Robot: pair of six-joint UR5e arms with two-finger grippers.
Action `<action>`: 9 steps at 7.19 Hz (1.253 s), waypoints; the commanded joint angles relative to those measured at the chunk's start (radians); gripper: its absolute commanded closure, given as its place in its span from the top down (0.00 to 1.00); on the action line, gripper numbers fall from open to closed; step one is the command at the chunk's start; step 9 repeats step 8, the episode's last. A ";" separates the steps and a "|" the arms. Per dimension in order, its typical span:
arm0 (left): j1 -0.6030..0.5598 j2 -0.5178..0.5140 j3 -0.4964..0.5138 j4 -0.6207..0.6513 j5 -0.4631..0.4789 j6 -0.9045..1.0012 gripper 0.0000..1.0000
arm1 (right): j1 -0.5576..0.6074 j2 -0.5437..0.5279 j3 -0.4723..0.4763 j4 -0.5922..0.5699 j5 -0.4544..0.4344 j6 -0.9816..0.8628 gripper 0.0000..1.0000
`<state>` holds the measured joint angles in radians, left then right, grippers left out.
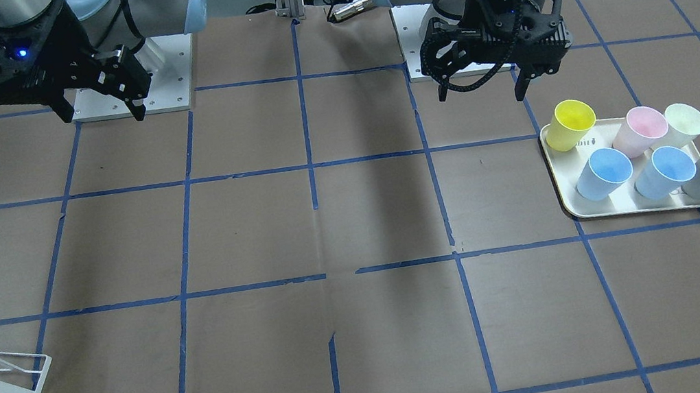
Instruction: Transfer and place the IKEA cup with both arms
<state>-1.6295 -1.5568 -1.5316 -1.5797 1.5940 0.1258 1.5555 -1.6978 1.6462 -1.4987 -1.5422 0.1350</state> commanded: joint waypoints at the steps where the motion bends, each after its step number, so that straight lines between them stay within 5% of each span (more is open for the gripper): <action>1: 0.002 0.021 -0.028 0.004 0.000 0.038 1.00 | 0.000 0.000 0.000 0.000 0.001 0.000 1.00; 9: 0.022 0.014 0.005 0.003 -0.006 0.041 1.00 | 0.000 0.000 -0.002 -0.002 0.001 0.000 1.00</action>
